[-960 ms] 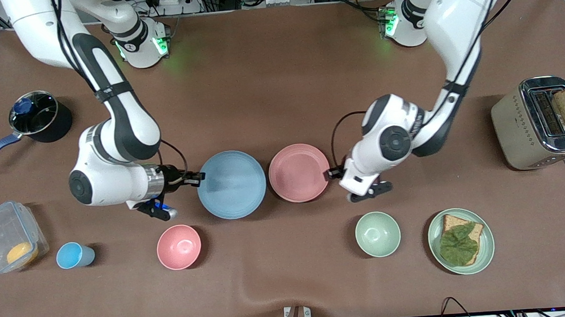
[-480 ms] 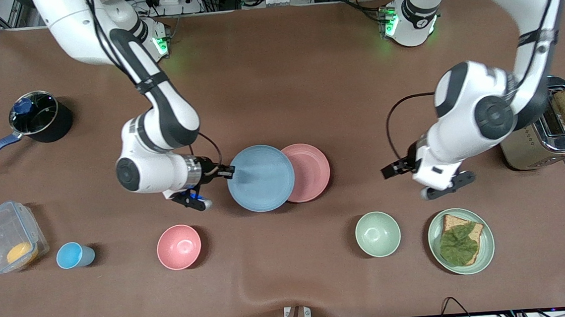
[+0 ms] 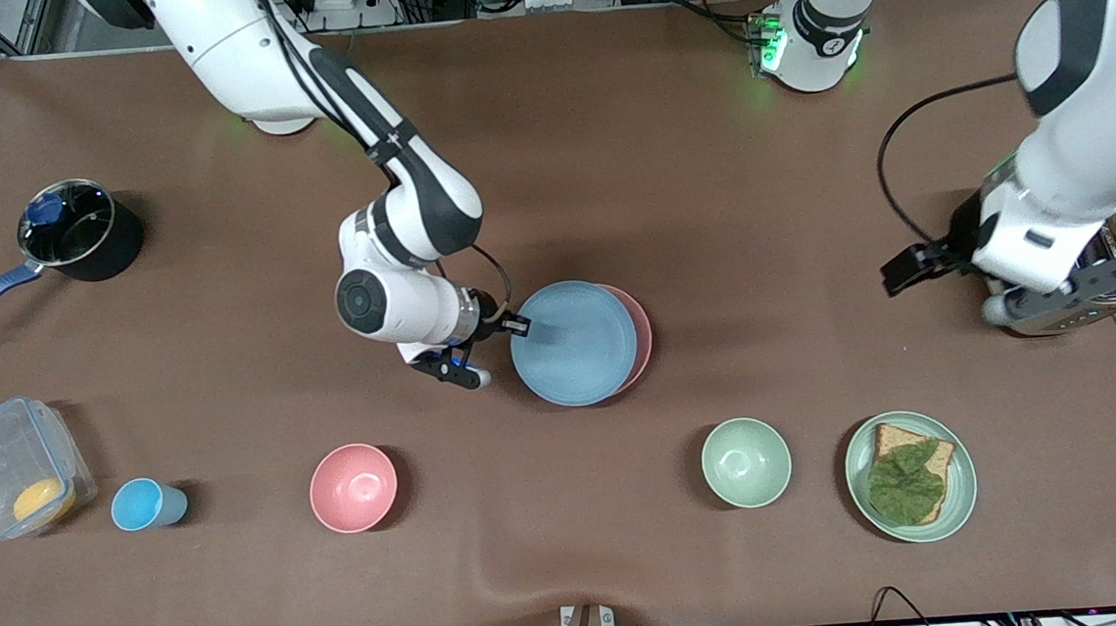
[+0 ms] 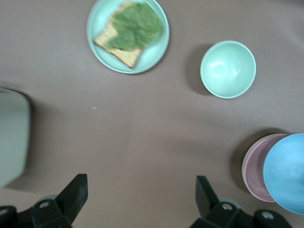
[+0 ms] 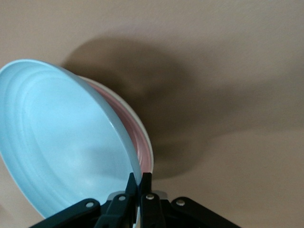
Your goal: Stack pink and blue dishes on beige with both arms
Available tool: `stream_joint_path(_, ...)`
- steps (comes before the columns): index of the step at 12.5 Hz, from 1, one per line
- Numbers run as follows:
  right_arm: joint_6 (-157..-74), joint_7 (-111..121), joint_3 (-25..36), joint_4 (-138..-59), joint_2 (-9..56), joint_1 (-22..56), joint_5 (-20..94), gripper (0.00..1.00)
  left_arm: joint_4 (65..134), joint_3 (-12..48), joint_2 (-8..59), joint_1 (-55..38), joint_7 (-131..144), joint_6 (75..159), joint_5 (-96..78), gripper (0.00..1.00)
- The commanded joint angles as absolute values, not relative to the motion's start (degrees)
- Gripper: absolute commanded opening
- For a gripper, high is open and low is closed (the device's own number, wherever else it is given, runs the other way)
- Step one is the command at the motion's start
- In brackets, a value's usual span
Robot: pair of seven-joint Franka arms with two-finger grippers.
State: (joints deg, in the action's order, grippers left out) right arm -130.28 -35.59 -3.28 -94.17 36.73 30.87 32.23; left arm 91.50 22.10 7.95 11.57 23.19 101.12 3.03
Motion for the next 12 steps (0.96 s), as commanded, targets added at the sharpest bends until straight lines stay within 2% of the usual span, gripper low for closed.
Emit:
stream_joint_path(1,-131.22,-36.47,-2.72,-93.25,37.35,31.99,32.78,0.0,91.77,22.32,4.92,15.36,16.99,97.67,6.49,1.0)
stream_joint_path(3,-131.4,-36.47,-2.72,-93.25,37.35,32.34,32.78,0.0,85.1,21.28,5.1,16.44,14.42,93.35,6.42,1.0)
stream_joint_path(4,-131.4,-36.13,-2.72,-93.16,37.27,32.26,32.61,0.17,85.08,17.53,4.49,14.52,12.59,93.34,6.59,1.0)
stream_joint_path(5,-131.4,-36.47,-2.72,-93.08,37.35,32.17,32.61,0.99,85.6,15.66,3.53,13.28,9.7,92.99,5.81,1.0)
stream_joint_path(7,-131.22,-36.47,-2.72,-93.16,37.0,31.99,32.69,1.0,86.4,14.16,1.94,12.83,5.46,92.9,4.92,1.0)
stream_joint_path(10,-129.3,-35.51,-1.68,-93.25,34.99,29.11,32.43,1.0,86.22,3.9,-0.35,6.08,4.57,88.97,0.8,1.0)
stream_joint_path(12,-121.51,-30.45,-0.01,-93.08,32.1,24.37,28.07,1.0,86.13,1.94,-0.27,4.48,1.25,88.77,0.09,1.0)
